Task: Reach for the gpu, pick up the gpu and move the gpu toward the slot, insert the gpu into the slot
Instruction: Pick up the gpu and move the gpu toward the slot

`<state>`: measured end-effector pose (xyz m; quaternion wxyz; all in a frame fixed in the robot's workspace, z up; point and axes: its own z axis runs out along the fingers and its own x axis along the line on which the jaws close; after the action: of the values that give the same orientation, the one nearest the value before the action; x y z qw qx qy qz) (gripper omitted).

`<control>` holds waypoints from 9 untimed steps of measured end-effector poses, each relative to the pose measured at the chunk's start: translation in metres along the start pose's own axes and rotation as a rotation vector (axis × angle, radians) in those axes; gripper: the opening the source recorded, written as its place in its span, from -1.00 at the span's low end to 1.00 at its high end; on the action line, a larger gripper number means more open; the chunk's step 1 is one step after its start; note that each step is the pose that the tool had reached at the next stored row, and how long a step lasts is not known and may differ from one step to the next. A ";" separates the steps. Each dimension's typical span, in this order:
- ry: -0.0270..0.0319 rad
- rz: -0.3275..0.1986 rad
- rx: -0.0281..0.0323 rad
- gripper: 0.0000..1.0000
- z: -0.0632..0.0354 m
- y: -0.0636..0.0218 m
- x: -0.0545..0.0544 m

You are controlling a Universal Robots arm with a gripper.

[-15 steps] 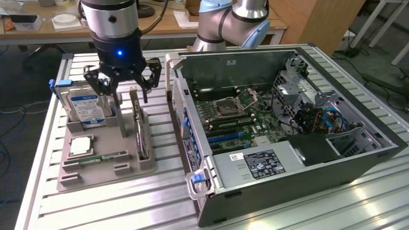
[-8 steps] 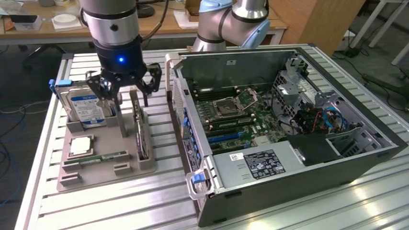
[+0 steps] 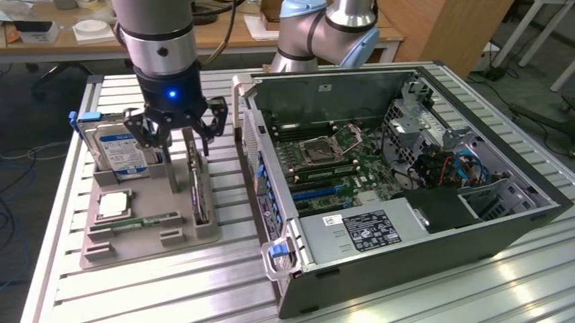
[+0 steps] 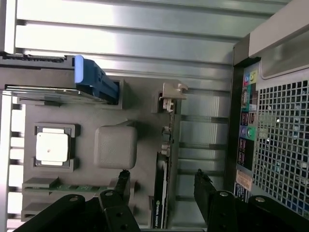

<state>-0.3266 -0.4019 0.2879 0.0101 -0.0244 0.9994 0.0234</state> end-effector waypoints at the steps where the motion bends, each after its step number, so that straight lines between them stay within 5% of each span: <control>1: -0.0001 0.000 -0.0001 0.29 0.0018 -0.0001 0.000; 9: 0.0000 0.000 -0.0001 0.29 0.0153 -0.0013 0.000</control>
<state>-0.3266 -0.4025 0.2726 0.0100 -0.0244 0.9994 0.0235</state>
